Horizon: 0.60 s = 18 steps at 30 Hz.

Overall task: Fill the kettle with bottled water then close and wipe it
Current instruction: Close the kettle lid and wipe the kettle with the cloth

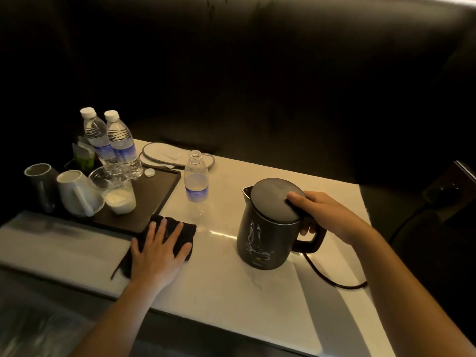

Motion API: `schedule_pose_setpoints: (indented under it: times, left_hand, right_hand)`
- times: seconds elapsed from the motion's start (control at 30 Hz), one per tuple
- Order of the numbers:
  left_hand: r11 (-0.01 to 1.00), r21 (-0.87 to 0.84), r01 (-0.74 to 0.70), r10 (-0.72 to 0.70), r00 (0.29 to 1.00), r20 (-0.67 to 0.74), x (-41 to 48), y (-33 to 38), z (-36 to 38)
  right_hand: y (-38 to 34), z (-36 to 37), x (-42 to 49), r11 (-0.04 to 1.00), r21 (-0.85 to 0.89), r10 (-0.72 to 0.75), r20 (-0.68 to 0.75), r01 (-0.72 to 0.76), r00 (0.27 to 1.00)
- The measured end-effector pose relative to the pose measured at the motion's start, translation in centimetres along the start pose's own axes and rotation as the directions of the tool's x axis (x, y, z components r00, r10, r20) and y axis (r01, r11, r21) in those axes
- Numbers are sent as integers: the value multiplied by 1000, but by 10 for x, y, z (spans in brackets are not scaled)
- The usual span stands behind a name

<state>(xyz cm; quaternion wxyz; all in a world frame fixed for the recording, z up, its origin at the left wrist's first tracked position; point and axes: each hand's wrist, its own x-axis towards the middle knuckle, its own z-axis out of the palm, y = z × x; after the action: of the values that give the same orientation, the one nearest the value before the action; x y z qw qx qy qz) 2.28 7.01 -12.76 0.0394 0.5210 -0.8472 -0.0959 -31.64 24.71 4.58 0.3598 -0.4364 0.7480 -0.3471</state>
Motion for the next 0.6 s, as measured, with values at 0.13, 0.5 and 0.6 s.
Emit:
schedule_pose_setpoints:
  times: [0.13, 0.5, 0.6]
  left_hand:
    - [999, -50, 0, -9, 983, -184, -8, 16, -7]
    - [-112, -990, 89, -244, 963, 114, -48, 107, -81]
    - [-239, -971, -7, -94, 995, 16, -65, 155, -86]
  right_hand:
    - [1, 2, -3, 996, 83, 17, 29, -19, 999]
    - [3, 20, -11, 998, 61, 24, -146, -15, 989]
    - [0, 23, -14, 997, 77, 32, -150, -20, 988]
